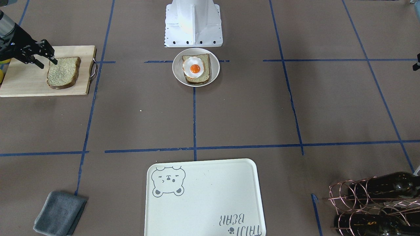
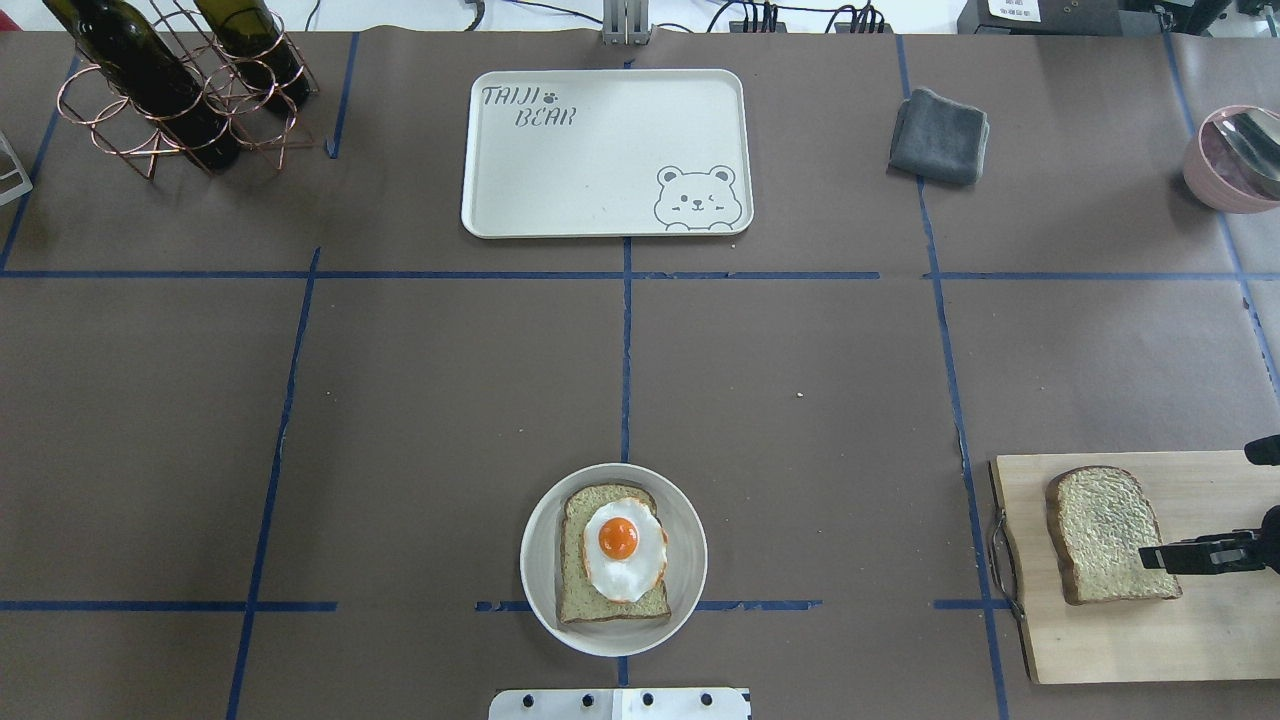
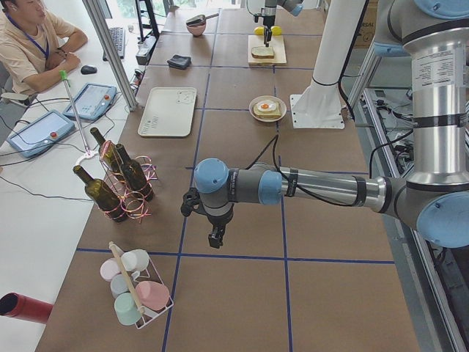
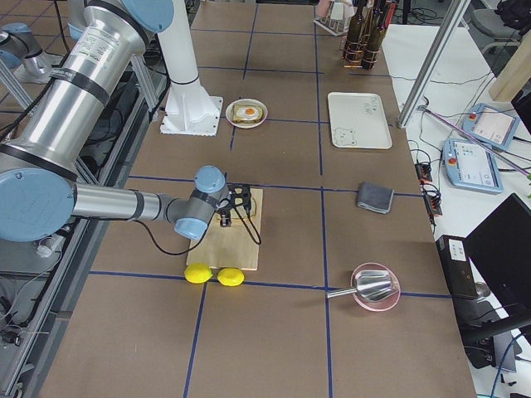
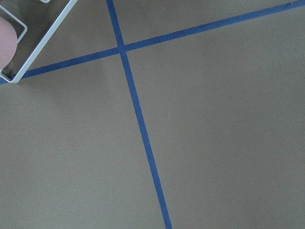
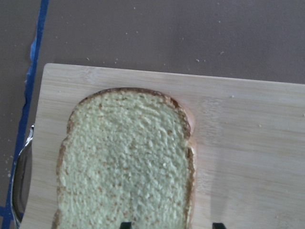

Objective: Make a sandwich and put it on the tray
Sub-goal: 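Lower the right gripper onto the bread slice on the cutting board and grasp it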

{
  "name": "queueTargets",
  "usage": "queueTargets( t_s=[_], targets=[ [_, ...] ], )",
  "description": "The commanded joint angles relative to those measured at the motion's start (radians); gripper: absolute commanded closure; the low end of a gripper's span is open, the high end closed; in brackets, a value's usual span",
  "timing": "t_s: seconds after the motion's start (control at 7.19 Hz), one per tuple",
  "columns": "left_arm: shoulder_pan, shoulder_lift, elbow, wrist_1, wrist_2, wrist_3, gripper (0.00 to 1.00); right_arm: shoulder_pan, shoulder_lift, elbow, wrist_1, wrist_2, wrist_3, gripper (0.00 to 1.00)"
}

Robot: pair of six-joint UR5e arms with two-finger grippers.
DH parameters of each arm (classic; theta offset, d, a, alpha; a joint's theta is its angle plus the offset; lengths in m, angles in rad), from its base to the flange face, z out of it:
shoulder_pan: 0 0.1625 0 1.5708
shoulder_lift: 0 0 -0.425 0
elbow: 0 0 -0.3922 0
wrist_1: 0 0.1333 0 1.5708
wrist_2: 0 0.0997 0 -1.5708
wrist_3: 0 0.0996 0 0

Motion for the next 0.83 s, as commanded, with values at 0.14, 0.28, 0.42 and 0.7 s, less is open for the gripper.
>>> queueTargets(
  t_s=[0.14,0.28,0.42,0.7],
  targets=[
    [0.001,-0.001,0.000,0.000,0.000,0.000,0.00,-0.022,0.004,-0.013,0.003,-0.002,0.000,0.42],
    [0.001,0.001,0.000,0.000,0.000,0.000,0.00,-0.023,0.004,-0.013,0.003,0.000,0.000,0.43],
    [-0.001,-0.001,0.000,0.000,0.000,0.000,0.00,-0.029,0.004,-0.013,0.003,0.000,0.000,0.43],
    [0.001,0.001,0.000,0.000,0.000,0.002,0.00,-0.035,0.003,-0.014,0.003,0.000,-0.001,0.88]
  ],
)
